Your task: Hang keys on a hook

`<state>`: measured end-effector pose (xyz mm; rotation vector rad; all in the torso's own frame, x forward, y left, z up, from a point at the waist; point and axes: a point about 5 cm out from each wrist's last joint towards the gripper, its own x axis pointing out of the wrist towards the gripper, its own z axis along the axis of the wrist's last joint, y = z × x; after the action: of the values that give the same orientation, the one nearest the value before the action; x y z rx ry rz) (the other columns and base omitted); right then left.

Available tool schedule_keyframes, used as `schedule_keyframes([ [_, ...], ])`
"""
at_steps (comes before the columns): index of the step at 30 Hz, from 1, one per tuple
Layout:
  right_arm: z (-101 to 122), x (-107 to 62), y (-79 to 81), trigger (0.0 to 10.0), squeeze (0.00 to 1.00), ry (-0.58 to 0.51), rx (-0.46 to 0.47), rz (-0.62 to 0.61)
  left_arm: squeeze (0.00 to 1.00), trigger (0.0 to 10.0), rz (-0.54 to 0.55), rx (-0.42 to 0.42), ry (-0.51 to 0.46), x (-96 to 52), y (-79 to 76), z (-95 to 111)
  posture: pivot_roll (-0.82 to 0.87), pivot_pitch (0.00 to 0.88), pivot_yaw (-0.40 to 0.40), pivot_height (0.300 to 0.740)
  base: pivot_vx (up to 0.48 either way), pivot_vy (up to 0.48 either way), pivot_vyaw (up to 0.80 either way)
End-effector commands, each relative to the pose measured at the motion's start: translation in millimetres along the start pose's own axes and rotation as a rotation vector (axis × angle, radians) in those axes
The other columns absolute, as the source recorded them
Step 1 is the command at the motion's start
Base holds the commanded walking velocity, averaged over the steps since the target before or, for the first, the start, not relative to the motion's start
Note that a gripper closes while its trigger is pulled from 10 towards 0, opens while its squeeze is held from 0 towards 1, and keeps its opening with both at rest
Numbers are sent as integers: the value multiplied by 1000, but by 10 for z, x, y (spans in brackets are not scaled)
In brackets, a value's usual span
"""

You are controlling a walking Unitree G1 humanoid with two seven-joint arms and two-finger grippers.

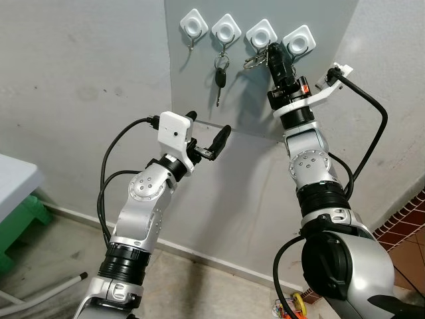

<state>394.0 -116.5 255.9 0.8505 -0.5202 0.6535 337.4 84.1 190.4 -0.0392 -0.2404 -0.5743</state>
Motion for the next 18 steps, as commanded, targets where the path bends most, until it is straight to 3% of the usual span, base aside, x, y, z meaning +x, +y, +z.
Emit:
schedule_keyframes([
  [1, 58, 19, 18, 10000, 761, -15, -14, 14, 0, 10000, -13, 15, -15, 37, -4, 70, -15, 0, -16, 740, 0, 0, 0],
  [2, 52, 18, 19, 10000, 1000, -14, -15, 14, 0, 10000, -12, 15, -15, 36, -2, 70, -13, 0, -17, 740, 0, 0, 0],
  [18, -10, -82, -4, 10000, 1000, 14, -37, 10, 0, 10000, -5, 17, -13, 26, 9, 70, -14, 0, -15, 740, 0, 0, 0],
])
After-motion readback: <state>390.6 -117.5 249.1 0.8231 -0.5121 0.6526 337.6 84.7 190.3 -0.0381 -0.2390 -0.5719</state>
